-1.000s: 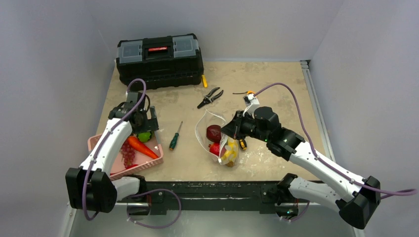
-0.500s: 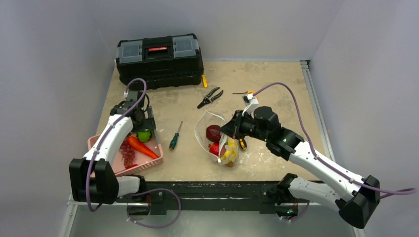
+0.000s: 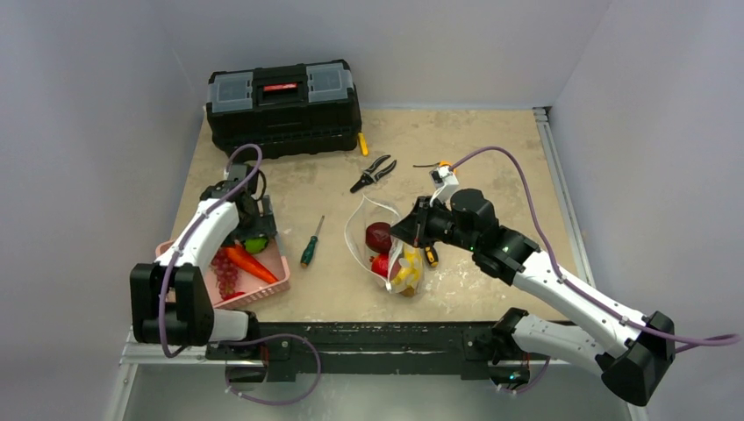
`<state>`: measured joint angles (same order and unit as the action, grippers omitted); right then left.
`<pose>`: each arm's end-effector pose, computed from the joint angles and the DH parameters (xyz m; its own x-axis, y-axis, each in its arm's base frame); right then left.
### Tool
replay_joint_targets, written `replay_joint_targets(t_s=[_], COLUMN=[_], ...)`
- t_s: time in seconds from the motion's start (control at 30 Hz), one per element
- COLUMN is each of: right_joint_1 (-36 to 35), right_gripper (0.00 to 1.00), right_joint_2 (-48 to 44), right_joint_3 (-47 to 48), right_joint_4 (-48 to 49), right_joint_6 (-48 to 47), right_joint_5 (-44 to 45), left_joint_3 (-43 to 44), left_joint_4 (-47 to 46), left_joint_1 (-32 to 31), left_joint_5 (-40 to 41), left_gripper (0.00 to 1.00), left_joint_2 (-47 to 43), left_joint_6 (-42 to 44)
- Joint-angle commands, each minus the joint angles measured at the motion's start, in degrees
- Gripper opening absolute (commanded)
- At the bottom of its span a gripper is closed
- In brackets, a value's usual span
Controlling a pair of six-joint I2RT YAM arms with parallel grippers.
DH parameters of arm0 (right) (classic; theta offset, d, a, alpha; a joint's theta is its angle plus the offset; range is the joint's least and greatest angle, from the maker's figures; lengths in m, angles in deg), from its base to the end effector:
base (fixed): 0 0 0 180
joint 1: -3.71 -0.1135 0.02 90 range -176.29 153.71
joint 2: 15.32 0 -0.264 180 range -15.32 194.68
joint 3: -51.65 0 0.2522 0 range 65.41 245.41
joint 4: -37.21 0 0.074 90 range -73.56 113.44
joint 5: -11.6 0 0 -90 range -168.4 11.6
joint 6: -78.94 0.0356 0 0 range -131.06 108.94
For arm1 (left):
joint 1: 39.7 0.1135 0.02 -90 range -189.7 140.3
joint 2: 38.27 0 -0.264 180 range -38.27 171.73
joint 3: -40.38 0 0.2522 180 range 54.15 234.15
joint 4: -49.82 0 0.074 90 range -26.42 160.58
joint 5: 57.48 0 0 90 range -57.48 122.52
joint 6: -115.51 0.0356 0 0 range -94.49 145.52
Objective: Place the food in the zip-top bag and seal the zipper
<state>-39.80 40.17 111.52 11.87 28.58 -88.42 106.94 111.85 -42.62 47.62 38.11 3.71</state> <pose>0.1580 0.1585 0.3113 -0.7075 0.1946 -0.6794 -0.4473 0.6210 0.6437 0.2403 -0.0030 0.2241 -0.8693 -0.3147 -0.3812 -0.3820 0.9171 0.1142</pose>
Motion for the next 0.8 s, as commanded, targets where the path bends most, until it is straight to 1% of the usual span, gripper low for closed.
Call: replay_joint_targets(t_s=[0.0,0.1,0.17,0.3,0.37,0.4,0.5,0.63,0.77], right_joint_1=[-0.2,-0.2,-0.1,-0.2,-0.2,-0.2,-0.2,-0.2,-0.2], right_gripper=[0.0,0.0,0.0,0.0,0.0,0.0,0.0,0.0,0.0], right_joint_2=[-0.8,-1.1,-1.7,-2.5,-2.6,-2.6,-2.7,-2.5,-1.4], right_joint_3=[1.5,1.5,1.2,0.8,1.1,1.2,0.9,0.3,0.7], right_joint_4=[2.6,2.6,2.8,2.5,2.1,2.1,2.3,3.0,3.5], right_joint_6=[-0.9,-1.2,-1.1,-0.8,-1.0,-1.1,-1.2,-0.8,-1.2], right_joint_5=[-0.9,-0.8,-0.7,-0.7,-0.6,-0.6,-0.6,-1.0,-2.0], left_joint_3=[1.4,2.0,1.8,2.4,2.8,2.6,1.7,1.1,1.3], left_joint_4=[-1.6,-1.4,-2.0,-1.3,-0.7,-0.7,-0.8,1.0,3.5], left_joint_1=[1.5,1.6,1.6,1.7,1.7,1.7,1.7,1.6,1.6], left_joint_5=[-1.6,-2.3,-3.0,-4.7,-4.8,-4.9,-5.0,-6.2,-6.2], left_gripper=[0.83,0.83,0.77,0.59,0.55,0.53,0.41,0.35,0.25], left_joint_2=[3.1,4.3,4.3,5.4,4.9,4.1,1.5,-2.3,-8.3], left_joint_6=[1.0,1.5,2.1,2.7,2.6,2.5,1.9,0.7,0.3])
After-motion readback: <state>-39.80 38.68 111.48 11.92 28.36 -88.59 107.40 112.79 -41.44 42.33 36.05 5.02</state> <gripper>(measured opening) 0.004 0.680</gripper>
